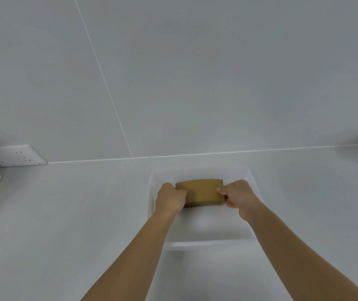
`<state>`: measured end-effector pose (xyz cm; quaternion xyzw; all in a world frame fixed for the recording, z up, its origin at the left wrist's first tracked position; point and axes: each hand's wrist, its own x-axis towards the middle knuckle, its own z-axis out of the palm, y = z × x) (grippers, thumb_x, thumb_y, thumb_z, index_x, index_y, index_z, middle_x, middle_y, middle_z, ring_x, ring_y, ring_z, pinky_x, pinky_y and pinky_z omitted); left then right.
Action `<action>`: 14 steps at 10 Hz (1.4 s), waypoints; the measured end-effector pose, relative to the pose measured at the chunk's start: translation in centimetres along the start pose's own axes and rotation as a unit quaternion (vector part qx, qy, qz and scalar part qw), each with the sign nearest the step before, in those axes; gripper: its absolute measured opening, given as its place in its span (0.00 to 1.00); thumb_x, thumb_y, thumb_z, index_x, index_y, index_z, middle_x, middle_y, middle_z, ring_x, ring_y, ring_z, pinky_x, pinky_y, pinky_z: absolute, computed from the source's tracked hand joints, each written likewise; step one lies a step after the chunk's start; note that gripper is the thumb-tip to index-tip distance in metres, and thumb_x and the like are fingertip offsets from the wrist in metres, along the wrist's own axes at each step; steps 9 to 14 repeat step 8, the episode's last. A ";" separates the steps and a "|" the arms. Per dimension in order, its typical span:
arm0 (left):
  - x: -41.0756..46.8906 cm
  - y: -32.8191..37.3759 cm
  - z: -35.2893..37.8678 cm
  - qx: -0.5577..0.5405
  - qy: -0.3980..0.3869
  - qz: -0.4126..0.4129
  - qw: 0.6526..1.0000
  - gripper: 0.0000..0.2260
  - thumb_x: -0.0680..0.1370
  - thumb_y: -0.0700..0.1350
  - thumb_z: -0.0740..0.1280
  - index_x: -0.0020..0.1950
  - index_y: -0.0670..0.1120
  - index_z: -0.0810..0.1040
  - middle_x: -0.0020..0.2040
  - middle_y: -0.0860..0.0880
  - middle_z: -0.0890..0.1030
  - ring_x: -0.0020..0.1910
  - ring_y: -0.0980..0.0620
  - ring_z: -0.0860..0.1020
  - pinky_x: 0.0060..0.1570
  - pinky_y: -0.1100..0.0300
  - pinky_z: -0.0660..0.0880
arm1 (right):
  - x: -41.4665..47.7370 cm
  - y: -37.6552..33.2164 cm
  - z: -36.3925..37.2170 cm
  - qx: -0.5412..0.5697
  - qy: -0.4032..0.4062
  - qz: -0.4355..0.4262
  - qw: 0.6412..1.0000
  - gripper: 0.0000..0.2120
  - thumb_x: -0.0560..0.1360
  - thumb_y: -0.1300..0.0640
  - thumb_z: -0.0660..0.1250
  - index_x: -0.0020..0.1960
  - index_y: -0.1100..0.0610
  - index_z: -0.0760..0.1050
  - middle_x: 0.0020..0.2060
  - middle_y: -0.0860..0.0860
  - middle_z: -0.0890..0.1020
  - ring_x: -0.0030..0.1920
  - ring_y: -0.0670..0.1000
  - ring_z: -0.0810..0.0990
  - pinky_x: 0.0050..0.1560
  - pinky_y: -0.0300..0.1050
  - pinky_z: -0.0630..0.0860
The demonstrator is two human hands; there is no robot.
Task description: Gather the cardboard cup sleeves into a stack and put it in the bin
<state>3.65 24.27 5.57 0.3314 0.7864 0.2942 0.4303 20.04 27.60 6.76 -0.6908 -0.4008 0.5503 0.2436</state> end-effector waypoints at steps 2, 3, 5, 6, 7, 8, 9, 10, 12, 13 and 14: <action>-0.1 -0.3 -0.2 -0.009 -0.008 0.011 1.000 0.05 0.74 0.40 0.65 0.41 0.41 0.70 0.38 0.44 0.72 0.39 0.45 0.72 0.44 0.49 0.76 | -0.1 0.4 0.4 -0.052 0.014 -0.040 0.998 0.12 0.73 0.60 0.66 0.48 0.70 0.74 0.39 0.57 0.71 0.40 0.55 0.70 0.45 0.51 0.72; -0.3 -0.2 -0.4 -0.012 -0.015 0.015 1.000 0.09 0.74 0.40 0.64 0.35 0.43 0.66 0.34 0.45 0.68 0.35 0.47 0.68 0.36 0.55 0.67 | -0.3 0.4 0.3 -0.056 0.020 -0.034 0.998 0.17 0.74 0.57 0.65 0.48 0.73 0.73 0.39 0.56 0.70 0.39 0.55 0.69 0.53 0.60 0.75; -0.8 0.1 -0.3 -0.009 -0.035 0.015 0.999 0.14 0.77 0.49 0.62 0.35 0.45 0.65 0.33 0.49 0.67 0.32 0.52 0.67 0.30 0.61 0.62 | -0.8 0.3 0.4 -0.080 -0.005 -0.047 0.996 0.21 0.74 0.56 0.65 0.29 0.55 0.56 0.28 0.51 0.59 0.29 0.50 0.59 0.32 0.43 0.57; -1.0 0.1 -0.5 -0.007 -0.040 0.029 0.999 0.16 0.77 0.52 0.60 0.34 0.46 0.63 0.33 0.50 0.67 0.32 0.53 0.66 0.31 0.60 0.61 | -0.9 0.4 0.2 -0.093 -0.006 -0.055 0.994 0.21 0.74 0.55 0.65 0.30 0.55 0.55 0.28 0.51 0.59 0.29 0.50 0.59 0.32 0.43 0.57; -1.8 0.5 -1.5 0.000 -0.039 0.044 0.998 0.14 0.77 0.53 0.60 0.37 0.44 0.68 0.38 0.48 0.71 0.35 0.51 0.70 0.37 0.59 0.66 | -2.0 0.1 -0.1 -0.095 -0.015 -0.067 0.993 0.19 0.74 0.55 0.64 0.31 0.56 0.58 0.30 0.54 0.61 0.30 0.51 0.61 0.34 0.43 0.59; -2.8 1.3 -3.0 0.008 -0.014 0.075 0.997 0.18 0.77 0.53 0.61 0.56 0.38 0.74 0.53 0.38 0.76 0.52 0.43 0.76 0.50 0.54 0.69 | -3.4 -0.4 -0.6 -0.091 -0.016 -0.102 0.990 0.12 0.74 0.54 0.65 0.46 0.64 0.73 0.41 0.66 0.71 0.41 0.59 0.75 0.48 0.48 0.72; -2.8 1.3 -3.0 0.008 -0.014 0.075 0.997 0.18 0.77 0.53 0.61 0.56 0.38 0.74 0.53 0.38 0.76 0.52 0.43 0.76 0.50 0.54 0.69 | -3.4 -0.4 -0.6 -0.091 -0.016 -0.102 0.990 0.12 0.74 0.54 0.65 0.46 0.64 0.73 0.41 0.66 0.71 0.41 0.59 0.75 0.48 0.48 0.72; -2.8 1.3 -3.0 0.008 -0.014 0.075 0.997 0.18 0.77 0.53 0.61 0.56 0.38 0.74 0.53 0.38 0.76 0.52 0.43 0.76 0.50 0.54 0.69 | -3.4 -0.4 -0.6 -0.091 -0.016 -0.102 0.990 0.12 0.74 0.54 0.65 0.46 0.64 0.73 0.41 0.66 0.71 0.41 0.59 0.75 0.48 0.48 0.72; -2.8 1.3 -3.0 0.008 -0.014 0.075 0.997 0.18 0.77 0.53 0.61 0.56 0.38 0.74 0.53 0.38 0.76 0.52 0.43 0.76 0.50 0.54 0.69 | -3.4 -0.4 -0.6 -0.091 -0.016 -0.102 0.990 0.12 0.74 0.54 0.65 0.46 0.64 0.73 0.41 0.66 0.71 0.41 0.59 0.75 0.48 0.48 0.72; -2.8 1.3 -3.0 0.008 -0.014 0.075 0.997 0.18 0.77 0.53 0.61 0.56 0.38 0.74 0.53 0.38 0.76 0.52 0.43 0.76 0.50 0.54 0.69 | -3.4 -0.4 -0.6 -0.091 -0.016 -0.102 0.990 0.12 0.74 0.54 0.65 0.46 0.64 0.73 0.41 0.66 0.71 0.41 0.59 0.75 0.48 0.48 0.72; -2.8 1.3 -3.0 0.008 -0.014 0.075 0.997 0.18 0.77 0.53 0.61 0.56 0.38 0.74 0.53 0.38 0.76 0.52 0.43 0.76 0.50 0.54 0.69 | -3.4 -0.4 -0.6 -0.091 -0.016 -0.102 0.990 0.12 0.74 0.54 0.65 0.46 0.64 0.73 0.41 0.66 0.71 0.41 0.59 0.75 0.48 0.48 0.72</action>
